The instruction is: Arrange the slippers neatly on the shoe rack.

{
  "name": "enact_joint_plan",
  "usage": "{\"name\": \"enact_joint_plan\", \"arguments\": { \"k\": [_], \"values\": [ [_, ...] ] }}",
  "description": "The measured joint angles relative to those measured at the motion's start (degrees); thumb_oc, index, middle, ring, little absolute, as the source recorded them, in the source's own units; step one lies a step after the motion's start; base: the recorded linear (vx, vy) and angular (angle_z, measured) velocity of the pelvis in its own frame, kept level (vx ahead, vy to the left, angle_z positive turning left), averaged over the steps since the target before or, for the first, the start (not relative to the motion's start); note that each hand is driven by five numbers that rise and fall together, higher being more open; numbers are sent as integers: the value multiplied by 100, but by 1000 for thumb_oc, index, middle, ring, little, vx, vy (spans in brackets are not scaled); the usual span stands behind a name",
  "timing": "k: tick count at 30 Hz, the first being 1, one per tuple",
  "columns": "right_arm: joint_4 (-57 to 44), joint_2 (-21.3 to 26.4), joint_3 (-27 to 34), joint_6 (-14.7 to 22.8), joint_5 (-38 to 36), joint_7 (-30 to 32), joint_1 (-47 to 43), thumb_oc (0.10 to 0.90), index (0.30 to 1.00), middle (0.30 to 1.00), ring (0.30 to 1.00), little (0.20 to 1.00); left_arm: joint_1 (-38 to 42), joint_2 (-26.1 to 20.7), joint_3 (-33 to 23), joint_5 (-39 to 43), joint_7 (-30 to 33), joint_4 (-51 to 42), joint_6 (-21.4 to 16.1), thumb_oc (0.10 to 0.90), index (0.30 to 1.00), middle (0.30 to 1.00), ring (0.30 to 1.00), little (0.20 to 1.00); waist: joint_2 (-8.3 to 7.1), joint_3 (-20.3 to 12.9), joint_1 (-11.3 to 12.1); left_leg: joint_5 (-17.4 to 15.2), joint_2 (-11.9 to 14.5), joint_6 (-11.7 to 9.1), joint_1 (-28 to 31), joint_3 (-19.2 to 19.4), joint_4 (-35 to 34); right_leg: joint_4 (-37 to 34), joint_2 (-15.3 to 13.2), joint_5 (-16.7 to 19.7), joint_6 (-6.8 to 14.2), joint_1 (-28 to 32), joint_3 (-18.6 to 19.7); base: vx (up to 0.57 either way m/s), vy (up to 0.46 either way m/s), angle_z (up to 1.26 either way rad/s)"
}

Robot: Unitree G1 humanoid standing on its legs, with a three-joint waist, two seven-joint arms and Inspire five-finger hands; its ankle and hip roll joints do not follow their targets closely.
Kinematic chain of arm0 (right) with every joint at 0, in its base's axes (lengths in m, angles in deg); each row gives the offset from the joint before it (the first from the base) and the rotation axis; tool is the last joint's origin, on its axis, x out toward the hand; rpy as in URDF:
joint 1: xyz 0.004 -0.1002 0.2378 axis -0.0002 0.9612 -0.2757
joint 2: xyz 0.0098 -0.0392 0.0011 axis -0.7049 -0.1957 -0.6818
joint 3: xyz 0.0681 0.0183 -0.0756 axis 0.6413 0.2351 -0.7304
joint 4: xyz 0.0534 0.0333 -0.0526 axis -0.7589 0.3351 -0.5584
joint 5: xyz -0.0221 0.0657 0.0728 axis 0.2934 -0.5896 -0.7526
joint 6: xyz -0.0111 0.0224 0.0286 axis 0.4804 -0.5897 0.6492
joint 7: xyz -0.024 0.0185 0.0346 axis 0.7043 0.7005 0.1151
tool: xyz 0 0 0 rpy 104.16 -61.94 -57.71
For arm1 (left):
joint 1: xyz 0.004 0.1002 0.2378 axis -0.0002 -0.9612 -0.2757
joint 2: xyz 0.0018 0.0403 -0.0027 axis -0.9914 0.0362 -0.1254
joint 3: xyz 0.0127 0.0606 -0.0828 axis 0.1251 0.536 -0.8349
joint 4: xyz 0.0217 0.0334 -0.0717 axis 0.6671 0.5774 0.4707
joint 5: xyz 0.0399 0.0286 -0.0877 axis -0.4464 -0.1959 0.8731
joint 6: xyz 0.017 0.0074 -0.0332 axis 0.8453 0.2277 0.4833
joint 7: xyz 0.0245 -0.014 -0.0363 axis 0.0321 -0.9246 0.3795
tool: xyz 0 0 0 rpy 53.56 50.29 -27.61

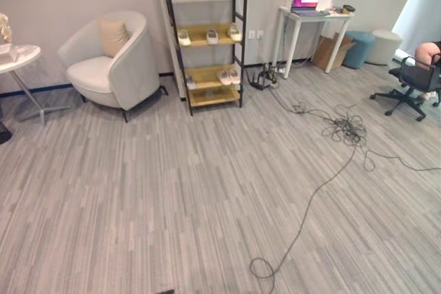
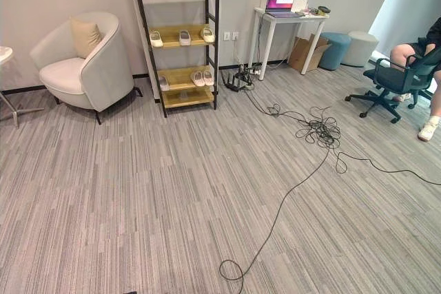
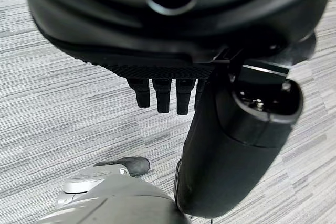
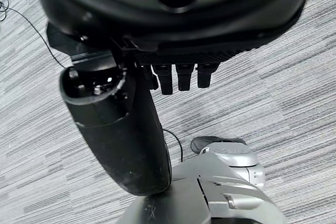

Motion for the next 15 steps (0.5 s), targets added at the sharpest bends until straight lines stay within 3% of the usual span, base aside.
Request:
{"name": "enact_joint_plan", "arguments": {
  "k": [10, 11, 13, 14, 15],
  "values": [
    [3, -32, 262, -22, -282, -90, 174, 800, 900, 900, 900, 900, -82, -27, -172, 17, -2, 125, 64, 800, 900, 900, 900, 900, 49, 147, -7, -89, 115, -182, -91, 17, 89, 517, 102, -345, -117, -311, 2, 40, -55, -2],
    [0, -40, 257, -20, -281, -93, 152, 800, 900, 900, 900, 900, -107, -38, -180, 27, -2, 158, 57, 800, 900, 900, 900, 900, 33, 224, -4, -180, 143, -356, -244, 34, 346, 635, 149, -446, -191, -388, -7, -25, -100, -2],
    [-12, -55, 277, -24, -285, -92, 39, 800, 900, 900, 900, 900, -5, -49, -213, 47, 5, 116, 55, 800, 900, 900, 900, 900, -150, 486, -1, -240, 162, -725, -944, 31, 1606, 704, 187, -469, -351, -480, -5, -22, -221, 22],
    [-53, -81, 302, 1, -330, -94, 8, 800, 900, 900, 900, 900, 231, -123, -193, 45, 38, 47, 64, 800, 900, 900, 900, 900, -149, 687, -50, -43, 223, -898, -1789, 467, 3015, 831, 42, -476, -501, -572, -91, 75, -243, 48],
    [-41, -105, 383, 12, -340, -89, -41, 800, 900, 900, 900, 900, 345, -122, -166, 36, 71, 55, 67, 800, 900, 900, 900, 900, -222, 874, -34, 318, 445, -876, -2218, 799, 3720, 832, 60, -499, -582, -530, -106, 81, -109, 38]
  ]
}}
